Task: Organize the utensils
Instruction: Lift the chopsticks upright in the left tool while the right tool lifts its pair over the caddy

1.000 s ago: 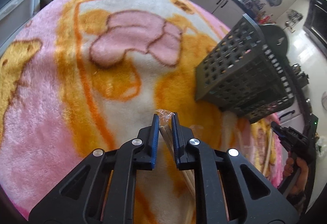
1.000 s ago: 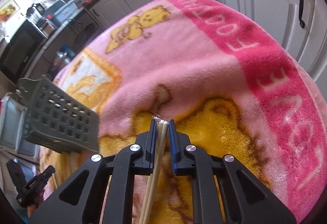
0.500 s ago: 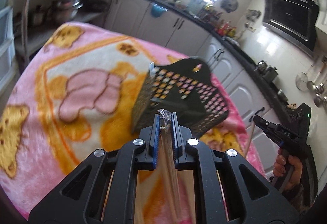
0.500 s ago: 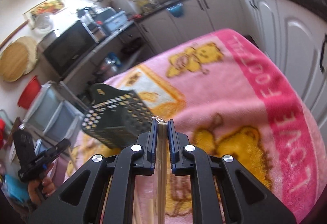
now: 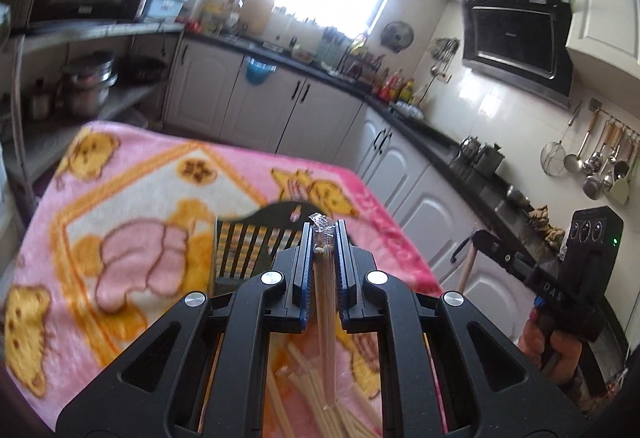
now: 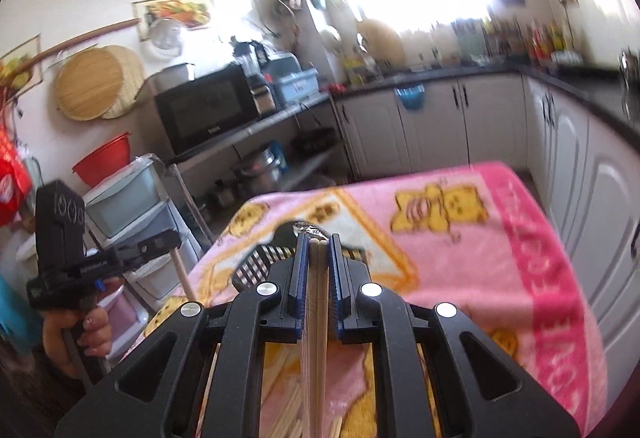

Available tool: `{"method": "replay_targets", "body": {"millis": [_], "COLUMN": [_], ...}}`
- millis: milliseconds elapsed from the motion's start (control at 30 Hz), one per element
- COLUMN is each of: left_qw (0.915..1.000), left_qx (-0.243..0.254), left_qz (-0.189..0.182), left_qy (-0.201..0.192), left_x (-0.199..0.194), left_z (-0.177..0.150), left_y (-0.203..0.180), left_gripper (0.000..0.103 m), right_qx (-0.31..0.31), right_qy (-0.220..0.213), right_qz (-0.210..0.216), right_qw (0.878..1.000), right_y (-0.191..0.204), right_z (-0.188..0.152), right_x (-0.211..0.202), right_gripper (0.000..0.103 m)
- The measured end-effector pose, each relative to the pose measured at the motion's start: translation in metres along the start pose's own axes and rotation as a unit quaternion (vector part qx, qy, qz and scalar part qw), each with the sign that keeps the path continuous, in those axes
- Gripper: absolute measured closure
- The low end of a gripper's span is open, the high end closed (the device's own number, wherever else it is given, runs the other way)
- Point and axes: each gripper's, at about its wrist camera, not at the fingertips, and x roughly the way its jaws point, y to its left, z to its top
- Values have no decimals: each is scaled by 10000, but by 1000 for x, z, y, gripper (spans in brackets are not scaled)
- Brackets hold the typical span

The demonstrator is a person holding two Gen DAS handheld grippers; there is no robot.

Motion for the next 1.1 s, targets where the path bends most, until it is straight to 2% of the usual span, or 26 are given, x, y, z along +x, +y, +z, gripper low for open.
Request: {"method": "replay_targets", "body": {"millis": [300,533,900,1100], "left_qw": [9980,9940,9880,9848], "left_qx": [301,400,320,323], "left_qz": [85,335,694,889], "left_qy": [-547,-963,-1342,-1456], "left_x": [-12,-20,-17,-4], "left_z": [38,64,90,88], "left_y": [-17,-15,2,7], "left_gripper": [96,97,96,96], "right_qx": [-524,-687,-634,-566], "right_qy": [-584,-1002,-1468,-1612], "right_qz": [106,169,-53,-246], "right_qw": [9969,9924,9871,9850], "right_y": [29,39,32,23], "right_z": [26,50,81,81], "right_x": [6,13,36,49], "right_gripper": [93,93,93,93]}}
